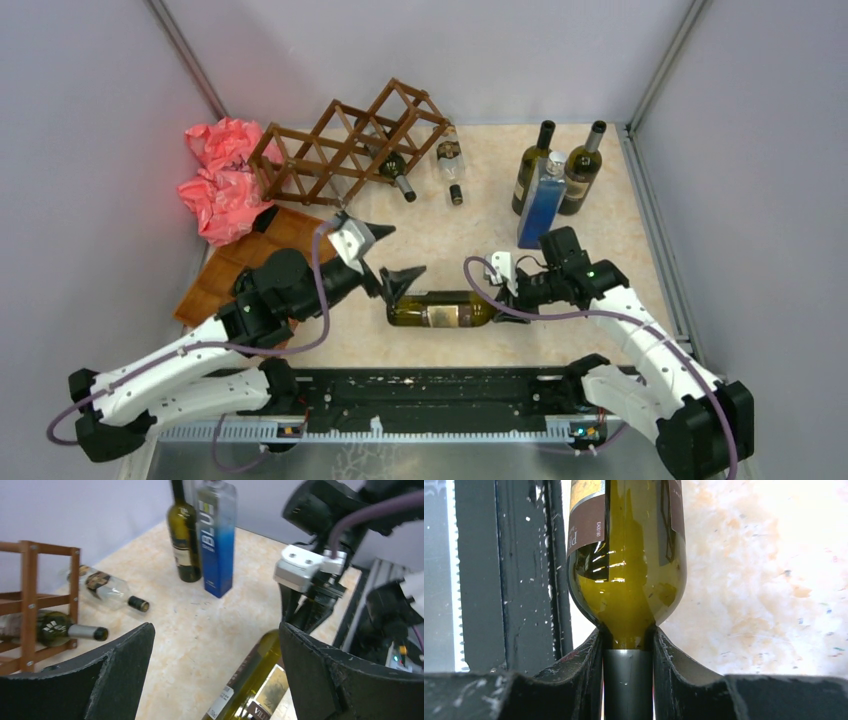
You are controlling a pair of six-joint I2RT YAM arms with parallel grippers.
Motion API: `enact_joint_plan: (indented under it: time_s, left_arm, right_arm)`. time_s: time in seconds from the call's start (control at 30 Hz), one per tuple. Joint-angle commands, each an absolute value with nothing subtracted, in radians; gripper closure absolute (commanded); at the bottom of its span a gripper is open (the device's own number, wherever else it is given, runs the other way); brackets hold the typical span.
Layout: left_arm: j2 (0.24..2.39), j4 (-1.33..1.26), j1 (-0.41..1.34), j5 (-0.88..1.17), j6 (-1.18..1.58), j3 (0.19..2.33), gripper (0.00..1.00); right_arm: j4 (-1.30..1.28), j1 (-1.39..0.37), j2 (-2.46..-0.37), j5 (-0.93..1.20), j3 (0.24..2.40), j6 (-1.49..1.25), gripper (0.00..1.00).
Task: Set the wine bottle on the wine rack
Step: Pick up the wine bottle from the center of the board.
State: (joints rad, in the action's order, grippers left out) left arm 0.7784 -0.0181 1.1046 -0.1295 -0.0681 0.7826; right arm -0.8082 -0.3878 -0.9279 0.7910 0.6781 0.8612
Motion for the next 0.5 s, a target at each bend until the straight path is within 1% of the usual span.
enact_joint_plan:
  time_s: [0.0,0.03,0.13,0.27,0.47]
  left_arm:
    - [0.796,0.058,0.931,-0.016,0.062,0.879,0.01]
    - [0.805,0.059,0.891,0.03,0.075,0.886,0.01]
    - [0.824,0.059,0.839,0.046,0.087,0.898,0.01]
    - [0.842,0.064,0.823,0.041,0.099,0.908,0.01]
    - [0.817,0.059,0.82,0.038,0.156,0.902,0.01]
  right_arm:
    - [-0.75,-0.382,-0.93,0.899,0.821,0.8,1.0]
    - [-0.746,-0.382,-0.933,0.898,0.835,0.785,1.0]
    - [-0.723,-0.383,-0.934,0.878,0.865,0.744,1.0]
    - [-0.667,-0.386,-0.939,0.845,0.882,0.673,1.0]
    - [-0.572,-0.42,-0.967,0.742,0.915,0.584,1.0]
